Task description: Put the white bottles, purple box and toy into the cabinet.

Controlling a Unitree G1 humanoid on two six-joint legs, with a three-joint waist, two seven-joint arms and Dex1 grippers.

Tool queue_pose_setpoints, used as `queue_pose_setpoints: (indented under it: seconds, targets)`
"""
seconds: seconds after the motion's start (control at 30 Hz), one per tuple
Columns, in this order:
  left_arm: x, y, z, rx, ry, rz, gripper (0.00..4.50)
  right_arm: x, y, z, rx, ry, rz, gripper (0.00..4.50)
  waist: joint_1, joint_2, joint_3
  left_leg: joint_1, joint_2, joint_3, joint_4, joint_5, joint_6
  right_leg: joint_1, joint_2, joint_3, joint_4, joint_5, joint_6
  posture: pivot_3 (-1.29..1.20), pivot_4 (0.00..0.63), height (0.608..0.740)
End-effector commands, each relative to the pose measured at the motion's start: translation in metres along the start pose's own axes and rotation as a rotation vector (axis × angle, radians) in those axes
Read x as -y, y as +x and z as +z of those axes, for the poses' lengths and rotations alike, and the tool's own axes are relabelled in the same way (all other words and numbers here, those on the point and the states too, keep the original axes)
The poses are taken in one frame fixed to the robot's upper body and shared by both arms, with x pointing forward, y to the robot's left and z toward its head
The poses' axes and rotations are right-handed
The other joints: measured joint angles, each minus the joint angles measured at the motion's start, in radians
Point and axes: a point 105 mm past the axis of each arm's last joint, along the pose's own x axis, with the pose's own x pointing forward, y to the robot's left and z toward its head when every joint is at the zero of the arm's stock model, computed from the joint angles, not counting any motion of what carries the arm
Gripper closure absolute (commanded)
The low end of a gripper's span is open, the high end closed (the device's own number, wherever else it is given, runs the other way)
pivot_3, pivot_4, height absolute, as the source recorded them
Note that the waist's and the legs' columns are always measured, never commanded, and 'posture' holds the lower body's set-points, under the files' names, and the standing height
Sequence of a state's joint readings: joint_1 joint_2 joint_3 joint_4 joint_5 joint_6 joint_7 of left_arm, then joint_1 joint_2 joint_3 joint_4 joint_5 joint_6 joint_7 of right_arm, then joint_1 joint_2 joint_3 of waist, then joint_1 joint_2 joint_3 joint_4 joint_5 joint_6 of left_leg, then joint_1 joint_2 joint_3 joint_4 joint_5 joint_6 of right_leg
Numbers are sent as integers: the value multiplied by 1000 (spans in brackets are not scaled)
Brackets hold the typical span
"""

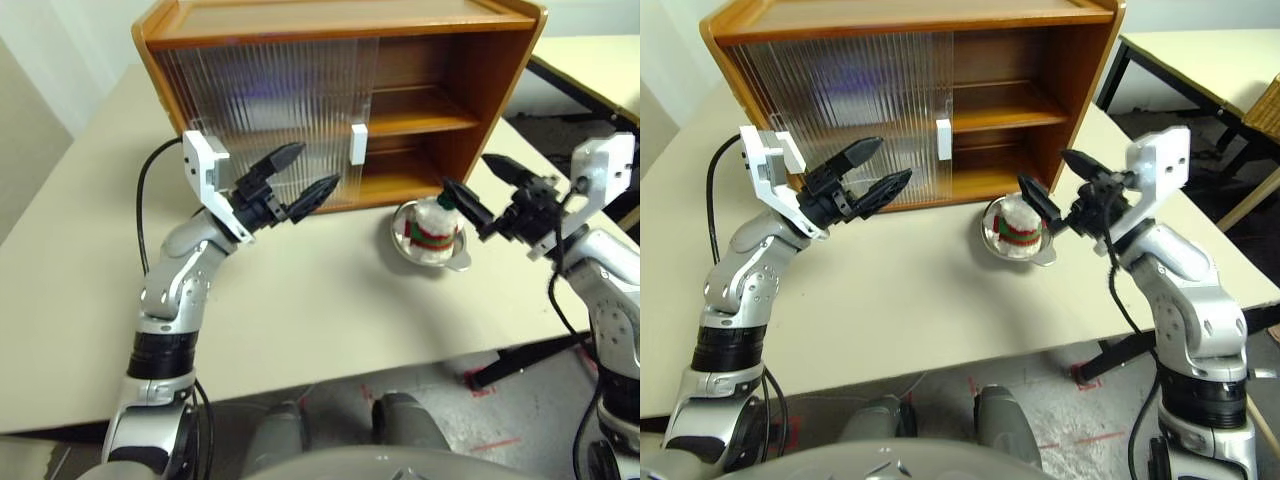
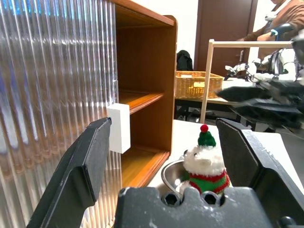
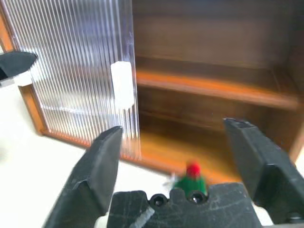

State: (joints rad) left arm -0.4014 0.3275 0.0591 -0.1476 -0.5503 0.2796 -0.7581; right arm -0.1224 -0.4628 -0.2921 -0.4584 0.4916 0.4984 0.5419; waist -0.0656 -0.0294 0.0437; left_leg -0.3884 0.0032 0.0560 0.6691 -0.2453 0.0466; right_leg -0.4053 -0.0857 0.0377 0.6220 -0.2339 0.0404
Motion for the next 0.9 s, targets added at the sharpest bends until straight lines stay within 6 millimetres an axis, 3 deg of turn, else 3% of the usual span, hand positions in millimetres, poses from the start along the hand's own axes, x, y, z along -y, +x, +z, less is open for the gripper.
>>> queue_pose_setpoints:
  seconds: [0.03, 0.23, 0.47, 0.9]
  targets:
    - [1, 0, -2, -4, -9, -10, 0, -4, -17, -2, 38, 16, -28, 35, 1, 0, 0, 0, 0, 0, 0, 0, 0, 0, 0, 0, 0, 0, 0, -98, 0, 740]
    - [2, 1, -2, -3, -7, -13, 0, -8, -31, -28, 14, 66, -76, 35, -2, 0, 0, 1, 1, 2, 3, -2, -3, 0, 0, 2, 1, 1, 1, -91, 0, 740]
    - [0, 0, 1, -2, 3, -8, 0, -13, -31, -61, -50, 151, -83, 35, 0, -1, -1, 1, 1, 2, 6, -2, -3, 1, 1, 2, 2, 1, 0, -74, 0, 740]
    - [0, -1, 4, 2, 15, 2, 0, -10, -17, -78, -69, 167, -78, 35, 4, -1, -1, 0, 1, 2, 7, -2, -3, 1, 1, 2, 2, 2, 0, -47, 0, 740]
